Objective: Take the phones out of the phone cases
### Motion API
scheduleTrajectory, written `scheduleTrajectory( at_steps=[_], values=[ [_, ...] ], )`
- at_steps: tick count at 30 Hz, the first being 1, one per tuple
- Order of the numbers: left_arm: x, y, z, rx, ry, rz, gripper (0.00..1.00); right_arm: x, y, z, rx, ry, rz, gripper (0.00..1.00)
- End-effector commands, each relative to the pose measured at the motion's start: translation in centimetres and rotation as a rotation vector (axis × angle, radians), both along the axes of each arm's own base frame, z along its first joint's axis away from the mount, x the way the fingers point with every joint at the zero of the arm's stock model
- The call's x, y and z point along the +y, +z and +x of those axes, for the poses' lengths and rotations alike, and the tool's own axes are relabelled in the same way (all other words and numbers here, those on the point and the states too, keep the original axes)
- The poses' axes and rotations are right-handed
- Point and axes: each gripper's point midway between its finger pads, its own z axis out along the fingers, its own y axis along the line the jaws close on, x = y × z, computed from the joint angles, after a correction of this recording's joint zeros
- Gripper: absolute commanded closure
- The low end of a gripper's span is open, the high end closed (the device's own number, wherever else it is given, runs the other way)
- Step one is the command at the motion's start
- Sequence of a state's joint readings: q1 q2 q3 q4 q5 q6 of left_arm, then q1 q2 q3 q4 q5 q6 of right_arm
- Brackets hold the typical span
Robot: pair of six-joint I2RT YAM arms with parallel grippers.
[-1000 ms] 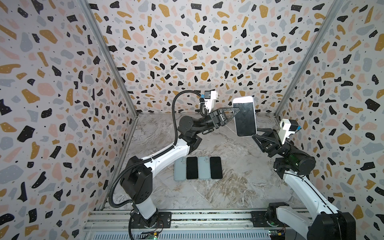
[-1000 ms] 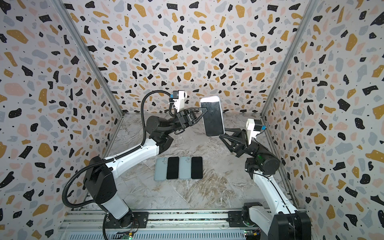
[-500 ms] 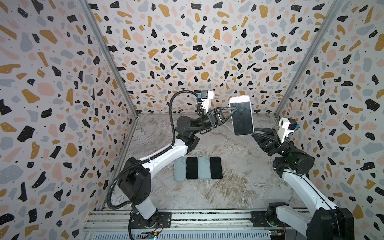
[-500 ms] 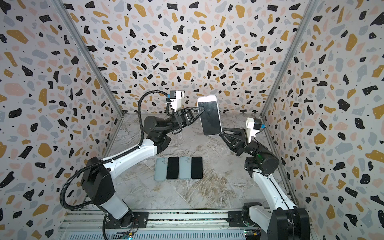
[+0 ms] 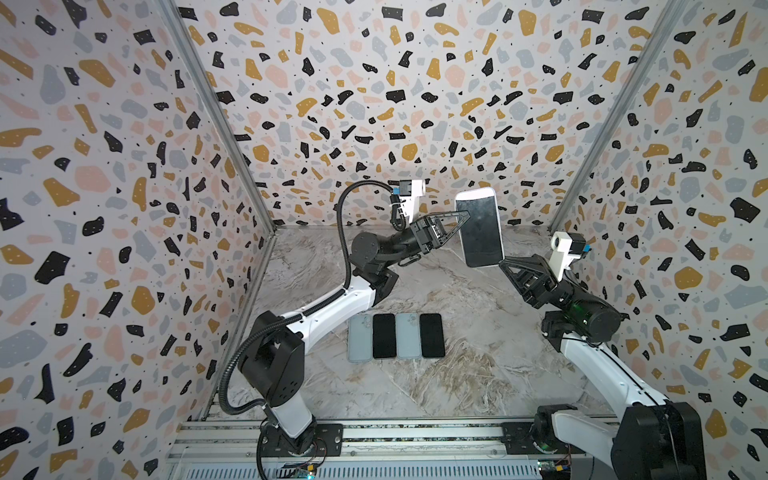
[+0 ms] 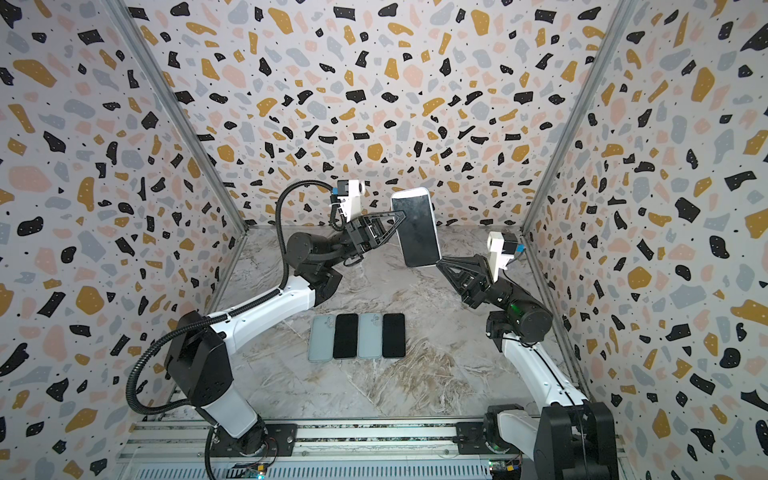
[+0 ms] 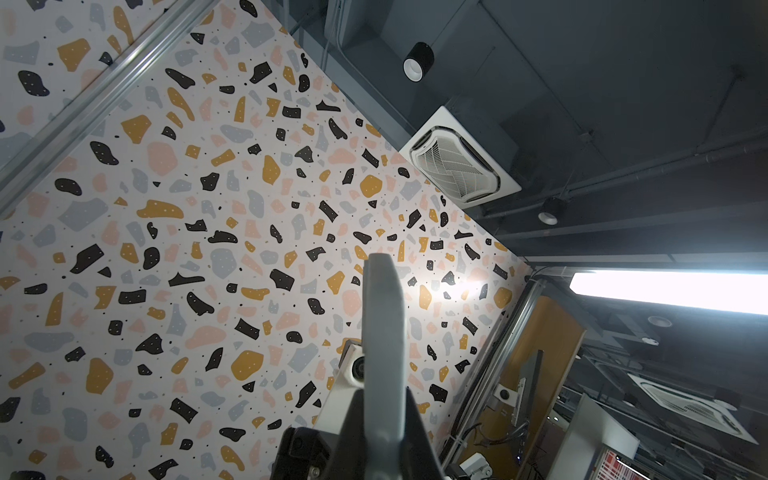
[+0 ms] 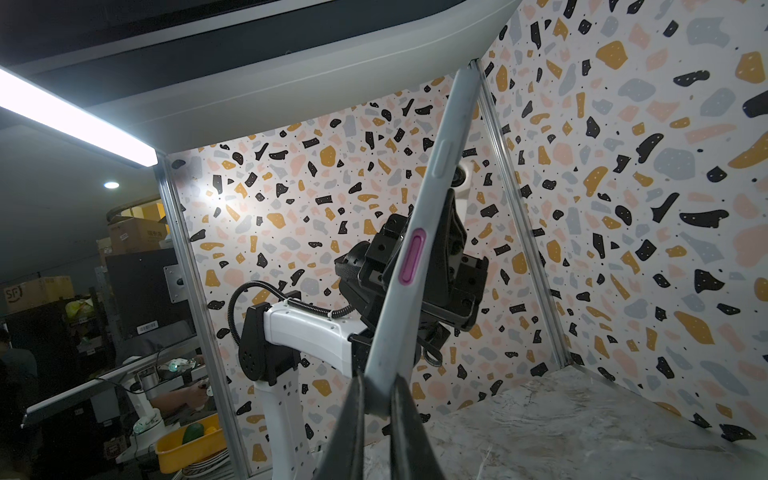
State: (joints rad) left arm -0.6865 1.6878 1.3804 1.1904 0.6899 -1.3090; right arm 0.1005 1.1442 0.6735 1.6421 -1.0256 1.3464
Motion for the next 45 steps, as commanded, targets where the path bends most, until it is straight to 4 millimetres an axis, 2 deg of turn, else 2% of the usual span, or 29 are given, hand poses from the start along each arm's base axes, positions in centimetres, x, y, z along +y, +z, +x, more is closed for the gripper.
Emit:
scheduleTrajectory(
  at_steps=[1,11,21,45],
  values=[
    [2.7,5.0,-4.0,-0.111,-0.054,-0.142,1.00,-0.4,1.6,-2.2,-0.206,-0.002,0.031,0.94],
    [3.2,5.6,-4.8,-0.130,-0.052,-0.138,1.00,-0.2,0.3,-0.3,-0.174,-0.022,0.028,0.94],
    [3.7,6.2,-5.5,-0.149,-0.041,-0.128,1.00,-0.3,-0.5,0.5,-0.159,-0.038,0.020,0.94],
    [4.3,6.8,-6.5,-0.159,-0.088,-0.156,1.00,-0.8,-1.2,0.9,-0.179,-0.078,0.003,0.89]
  ],
)
